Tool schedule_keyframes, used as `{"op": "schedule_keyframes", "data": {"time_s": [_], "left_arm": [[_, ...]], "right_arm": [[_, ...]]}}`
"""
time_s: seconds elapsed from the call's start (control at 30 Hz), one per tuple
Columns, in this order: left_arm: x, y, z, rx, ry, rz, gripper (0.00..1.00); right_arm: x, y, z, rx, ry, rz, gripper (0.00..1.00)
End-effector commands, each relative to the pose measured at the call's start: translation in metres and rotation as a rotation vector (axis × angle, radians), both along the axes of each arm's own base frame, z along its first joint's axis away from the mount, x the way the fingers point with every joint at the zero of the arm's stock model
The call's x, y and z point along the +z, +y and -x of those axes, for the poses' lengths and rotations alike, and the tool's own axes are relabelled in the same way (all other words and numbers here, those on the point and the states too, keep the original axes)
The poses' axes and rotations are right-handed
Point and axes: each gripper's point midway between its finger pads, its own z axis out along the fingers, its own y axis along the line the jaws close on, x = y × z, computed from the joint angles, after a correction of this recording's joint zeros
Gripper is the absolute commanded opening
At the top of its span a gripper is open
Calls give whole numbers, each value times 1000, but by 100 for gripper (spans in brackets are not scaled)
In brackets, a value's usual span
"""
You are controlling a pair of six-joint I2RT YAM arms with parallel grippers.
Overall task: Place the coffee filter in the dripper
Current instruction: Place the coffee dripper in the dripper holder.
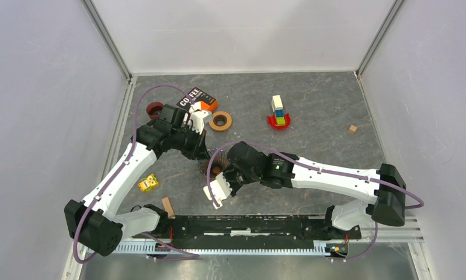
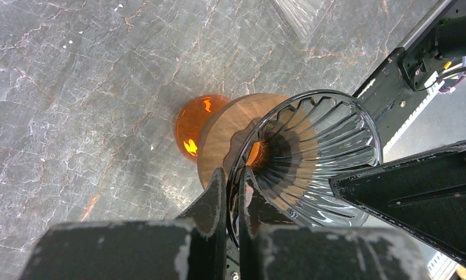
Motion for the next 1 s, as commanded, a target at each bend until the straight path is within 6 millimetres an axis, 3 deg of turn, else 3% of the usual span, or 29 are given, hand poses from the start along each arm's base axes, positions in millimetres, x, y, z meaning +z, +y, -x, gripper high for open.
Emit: {"op": "schedule_keyframes", "data": {"time_s": [0.0, 0.27, 0.53, 0.73, 0.87, 0.97], "left_arm": [[-48, 15, 17, -101, 57, -173, 2], [-18, 12, 1, -84, -47, -155, 8], [-6, 12, -6, -75, -74, -162, 19], [6, 15, -17, -58, -126, -182, 34], [29, 14, -25, -54, -183, -172, 53], [59, 17, -35, -17, -269, -156, 82]], "right_arm": [[-71, -32, 5, -64, 119, 236, 0], [-15, -16, -10, -102, 88, 131, 26], [14, -8, -15, -108, 68, 95, 54], [45, -1, -20, -118, 44, 45, 65], [63, -3, -21, -131, 39, -2, 68], [74, -7, -17, -135, 84, -56, 71]]}}
